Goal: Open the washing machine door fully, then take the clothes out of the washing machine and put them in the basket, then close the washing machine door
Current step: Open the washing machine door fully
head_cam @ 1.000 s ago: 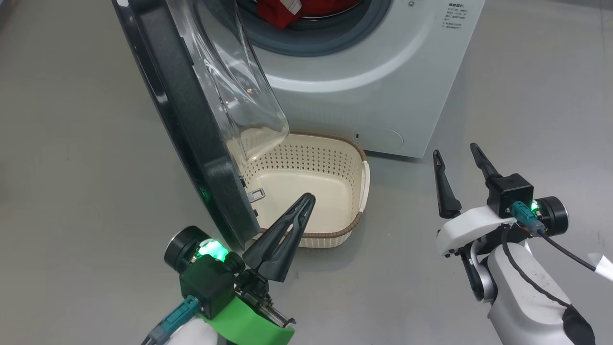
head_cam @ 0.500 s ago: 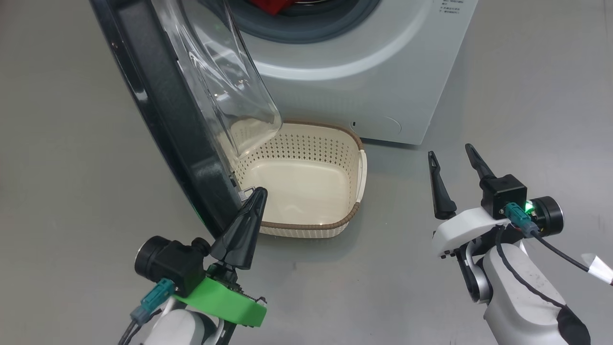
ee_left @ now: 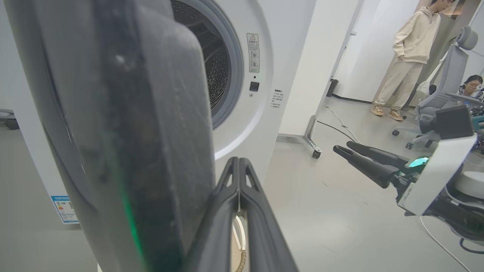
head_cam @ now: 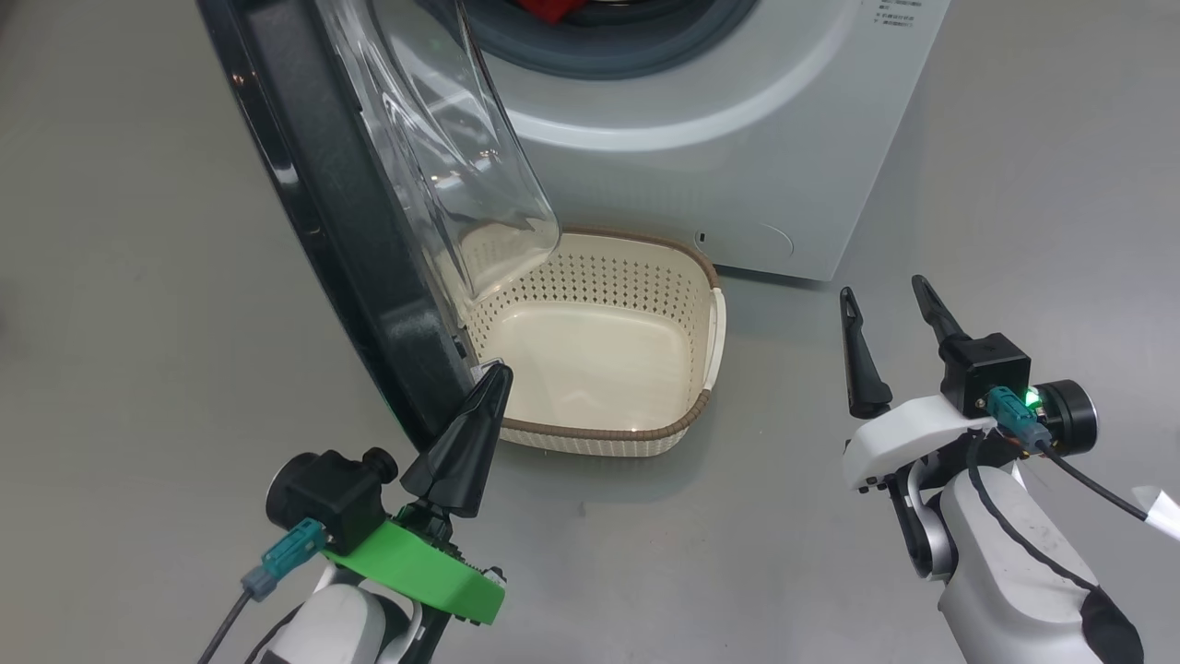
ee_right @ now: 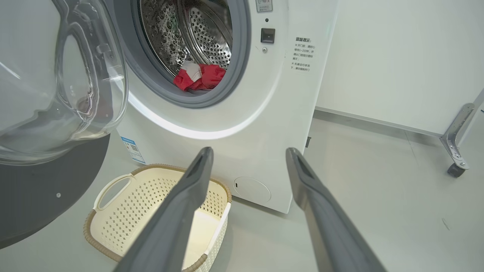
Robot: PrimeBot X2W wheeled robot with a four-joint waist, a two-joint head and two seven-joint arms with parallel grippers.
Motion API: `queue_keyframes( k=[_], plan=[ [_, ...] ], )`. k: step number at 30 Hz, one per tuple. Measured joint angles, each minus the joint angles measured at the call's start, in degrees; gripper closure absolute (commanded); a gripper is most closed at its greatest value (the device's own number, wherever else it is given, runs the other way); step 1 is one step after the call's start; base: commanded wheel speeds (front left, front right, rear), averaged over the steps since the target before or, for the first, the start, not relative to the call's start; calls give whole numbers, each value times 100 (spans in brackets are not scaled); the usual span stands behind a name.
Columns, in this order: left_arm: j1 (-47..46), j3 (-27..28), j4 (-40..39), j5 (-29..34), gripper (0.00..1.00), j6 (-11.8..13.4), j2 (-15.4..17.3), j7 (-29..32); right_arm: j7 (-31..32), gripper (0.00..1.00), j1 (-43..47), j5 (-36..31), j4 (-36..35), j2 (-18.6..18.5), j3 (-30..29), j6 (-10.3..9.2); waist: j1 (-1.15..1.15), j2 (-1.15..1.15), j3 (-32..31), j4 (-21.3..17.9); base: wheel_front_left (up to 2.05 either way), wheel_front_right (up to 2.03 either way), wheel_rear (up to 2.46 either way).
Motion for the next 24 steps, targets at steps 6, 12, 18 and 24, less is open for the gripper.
queue_keyframes(
  k=[6, 12, 18, 24],
  plan=[
    [47, 179, 93, -41, 100, -1, -73, 0, 0, 0, 18, 1, 46, 36, -16, 48, 0, 0, -55, 127, 0, 0, 0],
    [174, 688, 233, -51, 100, 119, -64, 0, 0, 0, 134, 19, 93, 55, -112, 112, 0, 0, -146, 294, 0, 0, 0],
    [373, 1329, 320, -43, 100, 399, 69, 0, 0, 0, 174, 19, 102, 113, -104, 181, 0, 0, -233, 417, 0, 0, 0],
    [428, 1798, 500, -37, 100, 548, 218, 0, 0, 0, 173, 18, 104, 126, -118, 229, 0, 0, -234, 430, 0, 0, 0]
  ],
)
